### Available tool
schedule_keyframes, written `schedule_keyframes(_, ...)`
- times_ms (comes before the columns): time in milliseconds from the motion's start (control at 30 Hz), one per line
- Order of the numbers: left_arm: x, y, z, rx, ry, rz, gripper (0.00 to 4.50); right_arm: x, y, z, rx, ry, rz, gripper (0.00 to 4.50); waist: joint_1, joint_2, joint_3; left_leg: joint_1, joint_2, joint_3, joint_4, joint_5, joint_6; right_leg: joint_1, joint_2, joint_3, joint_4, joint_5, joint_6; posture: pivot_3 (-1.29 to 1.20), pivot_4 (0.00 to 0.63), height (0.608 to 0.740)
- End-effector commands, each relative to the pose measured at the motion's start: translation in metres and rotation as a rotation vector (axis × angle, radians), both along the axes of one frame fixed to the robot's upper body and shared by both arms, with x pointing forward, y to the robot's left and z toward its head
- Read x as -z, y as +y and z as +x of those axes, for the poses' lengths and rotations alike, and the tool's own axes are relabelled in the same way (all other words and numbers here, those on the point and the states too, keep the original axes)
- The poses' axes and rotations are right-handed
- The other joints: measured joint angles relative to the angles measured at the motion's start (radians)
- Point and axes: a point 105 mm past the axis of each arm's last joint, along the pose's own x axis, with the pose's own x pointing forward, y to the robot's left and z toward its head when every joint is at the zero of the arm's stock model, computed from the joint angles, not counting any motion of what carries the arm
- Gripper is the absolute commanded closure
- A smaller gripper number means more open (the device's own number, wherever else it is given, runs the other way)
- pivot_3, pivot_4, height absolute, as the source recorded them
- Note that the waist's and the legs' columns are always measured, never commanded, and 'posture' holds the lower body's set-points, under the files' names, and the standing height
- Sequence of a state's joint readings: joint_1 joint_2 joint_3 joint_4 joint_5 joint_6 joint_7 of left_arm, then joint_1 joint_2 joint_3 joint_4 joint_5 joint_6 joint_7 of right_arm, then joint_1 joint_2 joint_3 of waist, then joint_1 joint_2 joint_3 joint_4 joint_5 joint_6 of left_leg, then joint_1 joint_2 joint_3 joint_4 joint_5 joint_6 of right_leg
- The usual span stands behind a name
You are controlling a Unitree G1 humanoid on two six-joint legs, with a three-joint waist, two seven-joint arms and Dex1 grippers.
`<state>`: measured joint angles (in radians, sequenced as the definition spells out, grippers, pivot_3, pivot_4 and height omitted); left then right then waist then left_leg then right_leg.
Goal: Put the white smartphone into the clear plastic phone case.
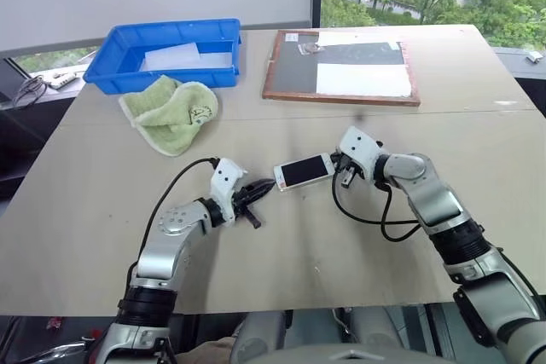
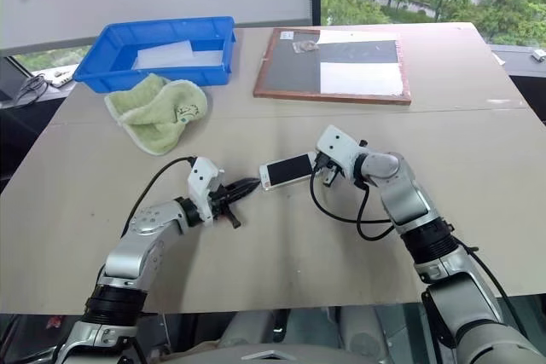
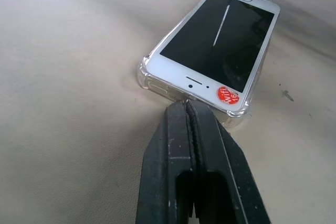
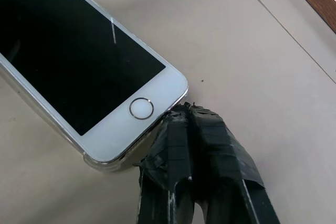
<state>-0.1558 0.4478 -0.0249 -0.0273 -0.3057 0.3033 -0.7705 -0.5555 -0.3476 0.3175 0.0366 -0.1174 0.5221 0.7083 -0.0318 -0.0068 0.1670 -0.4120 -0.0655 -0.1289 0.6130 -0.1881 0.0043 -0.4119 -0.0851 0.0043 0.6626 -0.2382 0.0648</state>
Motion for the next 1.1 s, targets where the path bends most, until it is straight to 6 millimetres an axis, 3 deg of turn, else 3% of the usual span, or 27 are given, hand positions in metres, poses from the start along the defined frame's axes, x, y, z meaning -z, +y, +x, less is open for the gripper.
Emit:
schedule_keyframes(33,0.007,-0.008,-0.002,0.030,0.024,0.007,4.49,-0.004,0.029,-0.018,-0.108,0.000,0.058,4.50,-0.001,0.000,0.000,0.000,0.000,0.000,0.000,0.000,0.000,0.000,0.000,0.000,0.000,0.000,0.000,0.00,0.150,0.740)
schedule_keyframes(167,0.000,-0.020,-0.005,0.101,0.008,-0.014,4.49,0.009,0.012,-0.022,-0.078,0.010,0.022,4.50,0.000,0.000,-0.001,0.001,0.000,0.000,0.000,0.000,0.000,0.001,0.000,0.000,0.000,0.000,0.000,0.00,0.150,0.740)
schedule_keyframes(467,-0.014,-0.065,-0.008,0.287,-0.003,-0.074,4.49,-0.006,-0.045,-0.038,0.088,-0.030,0.006,4.50,0.032,-0.001,0.000,-0.003,-0.002,-0.002,0.002,0.000,0.000,0.001,-0.001,-0.002,-0.003,0.000,0.000,0.00,0.150,0.740)
schedule_keyframes(733,-0.016,-0.090,0.005,0.333,-0.010,-0.088,4.49,-0.004,-0.077,-0.037,0.200,-0.033,-0.065,4.50,0.018,-0.002,0.000,-0.002,0.000,0.000,0.002,0.000,0.000,0.001,0.000,-0.002,-0.001,-0.001,0.002,0.00,0.150,0.740)
schedule_keyframes(900,-0.016,-0.087,0.018,0.317,-0.020,-0.066,4.49,0.000,-0.080,-0.040,0.212,-0.029,-0.088,4.50,0.020,-0.002,0.000,-0.003,-0.001,0.004,0.003,0.000,0.000,0.002,-0.001,-0.003,-0.002,-0.001,0.002,0.00,0.150,0.740)
schedule_keyframes(1100,-0.010,-0.058,0.025,0.241,-0.010,-0.017,4.49,-0.005,-0.094,-0.041,0.280,-0.056,-0.075,4.50,0.017,-0.002,0.000,-0.003,0.000,0.003,0.003,0.000,0.000,0.001,-0.001,-0.003,-0.001,0.000,0.001,0.00,0.150,0.740)
